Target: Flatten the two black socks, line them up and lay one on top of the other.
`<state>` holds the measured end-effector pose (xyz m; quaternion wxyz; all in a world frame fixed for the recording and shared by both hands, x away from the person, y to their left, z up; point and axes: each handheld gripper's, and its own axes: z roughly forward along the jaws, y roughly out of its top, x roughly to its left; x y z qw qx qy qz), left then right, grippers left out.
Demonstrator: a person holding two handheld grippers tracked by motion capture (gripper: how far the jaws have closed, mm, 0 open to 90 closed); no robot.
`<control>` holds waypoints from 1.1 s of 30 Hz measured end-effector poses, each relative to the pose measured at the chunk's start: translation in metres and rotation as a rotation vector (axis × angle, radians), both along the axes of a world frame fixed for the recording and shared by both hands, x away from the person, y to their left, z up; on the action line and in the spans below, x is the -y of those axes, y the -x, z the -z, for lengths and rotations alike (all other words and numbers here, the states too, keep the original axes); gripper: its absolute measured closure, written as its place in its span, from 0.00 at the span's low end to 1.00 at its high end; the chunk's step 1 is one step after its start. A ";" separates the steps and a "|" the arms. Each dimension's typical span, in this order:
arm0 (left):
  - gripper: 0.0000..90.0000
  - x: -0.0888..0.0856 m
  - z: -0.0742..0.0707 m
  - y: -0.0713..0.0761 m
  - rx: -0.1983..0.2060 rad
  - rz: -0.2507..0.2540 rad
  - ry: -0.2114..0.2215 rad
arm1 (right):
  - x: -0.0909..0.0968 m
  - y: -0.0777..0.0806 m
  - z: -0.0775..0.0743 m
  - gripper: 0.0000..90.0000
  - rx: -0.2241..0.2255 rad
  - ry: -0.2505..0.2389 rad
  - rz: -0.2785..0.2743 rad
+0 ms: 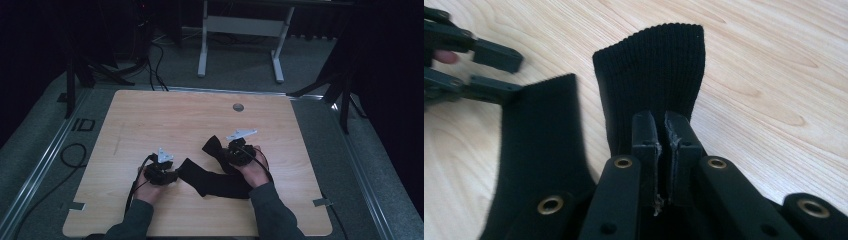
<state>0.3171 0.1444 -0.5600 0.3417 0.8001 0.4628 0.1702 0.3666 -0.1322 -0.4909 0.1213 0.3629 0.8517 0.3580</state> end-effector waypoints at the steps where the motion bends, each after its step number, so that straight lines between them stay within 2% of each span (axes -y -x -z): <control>1: 0.61 0.000 0.000 0.000 0.000 0.000 0.000 | -0.003 0.003 -0.003 0.94 -0.006 -0.015 -0.009; 16: 0.61 0.001 0.000 0.001 0.000 0.002 -0.002 | -0.034 0.026 -0.015 0.94 0.009 -0.021 -0.062; 19: 0.61 0.001 0.000 0.001 0.001 0.002 -0.002 | -0.043 0.031 -0.010 0.94 -0.005 -0.018 -0.069; 25: 0.61 0.002 0.000 0.001 0.002 0.002 -0.005 | -0.058 0.035 0.010 0.94 -0.050 -0.005 -0.072; 30: 0.61 -0.002 -0.002 0.001 -0.016 -0.015 0.024 | -0.064 0.035 0.018 0.94 -0.064 -0.005 -0.070; 33: 0.61 -0.010 -0.007 0.003 -0.011 -0.042 0.034 | -0.067 0.036 0.019 0.94 -0.072 -0.009 -0.071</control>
